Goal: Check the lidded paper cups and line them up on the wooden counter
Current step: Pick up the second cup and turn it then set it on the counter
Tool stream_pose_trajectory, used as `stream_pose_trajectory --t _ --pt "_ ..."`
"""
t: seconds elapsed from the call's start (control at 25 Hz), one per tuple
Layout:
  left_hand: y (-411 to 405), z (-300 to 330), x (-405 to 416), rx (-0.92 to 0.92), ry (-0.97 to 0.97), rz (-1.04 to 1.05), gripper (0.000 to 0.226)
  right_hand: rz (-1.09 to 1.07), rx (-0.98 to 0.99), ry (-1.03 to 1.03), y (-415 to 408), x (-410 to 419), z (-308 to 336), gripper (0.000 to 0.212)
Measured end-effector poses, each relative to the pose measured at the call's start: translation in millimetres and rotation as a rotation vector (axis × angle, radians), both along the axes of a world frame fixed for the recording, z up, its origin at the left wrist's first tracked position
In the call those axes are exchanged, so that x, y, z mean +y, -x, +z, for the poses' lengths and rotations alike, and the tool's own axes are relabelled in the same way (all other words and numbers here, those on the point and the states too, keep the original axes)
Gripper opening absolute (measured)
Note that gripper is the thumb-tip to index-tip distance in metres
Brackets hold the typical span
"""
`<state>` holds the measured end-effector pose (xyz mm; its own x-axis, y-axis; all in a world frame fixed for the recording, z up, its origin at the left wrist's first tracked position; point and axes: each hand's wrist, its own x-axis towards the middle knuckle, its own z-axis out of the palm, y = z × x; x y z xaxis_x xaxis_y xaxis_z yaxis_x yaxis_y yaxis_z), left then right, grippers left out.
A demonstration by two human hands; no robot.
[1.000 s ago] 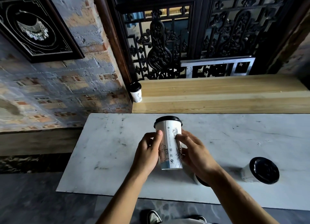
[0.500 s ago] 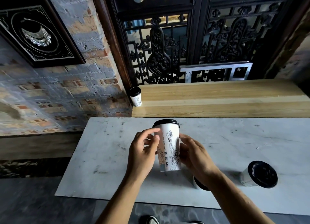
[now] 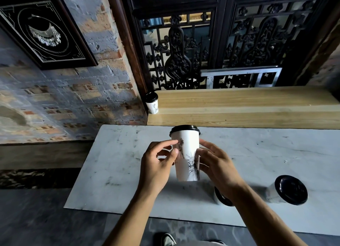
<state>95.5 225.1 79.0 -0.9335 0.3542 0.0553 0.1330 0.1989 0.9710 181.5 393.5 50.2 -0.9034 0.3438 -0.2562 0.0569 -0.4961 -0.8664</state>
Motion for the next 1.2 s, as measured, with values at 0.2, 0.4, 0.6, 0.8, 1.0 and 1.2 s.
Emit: stream_pose_trajectory --t 0.2,0.4,0.6,0.8,1.0,1.2 --pt "0 -2 -3 -0.027 0.01 0.005 0.032 0.057 -0.016 -0.06 -2 -2 2 0.032" --pt "-3 -4 -4 -0.07 -0.011 -0.008 0.031 0.019 -0.031 -0.017 -2 -4 -1 0.027" --pt "-4 -6 -4 -0.085 -0.031 -0.019 0.034 -0.007 0.008 0.15 -1 -1 -6 0.039" --pt "-3 -12 -5 -0.066 -0.009 -0.021 0.034 -0.003 0.002 0.091 0 -1 -8 0.04" --pt "1 -17 -10 -0.026 0.004 -0.013 0.026 0.0 0.02 0.05 3 -5 -10 0.047" --pt "0 -15 -12 0.015 0.001 -0.003 0.038 0.097 0.02 -0.039 1 -4 -11 0.039"
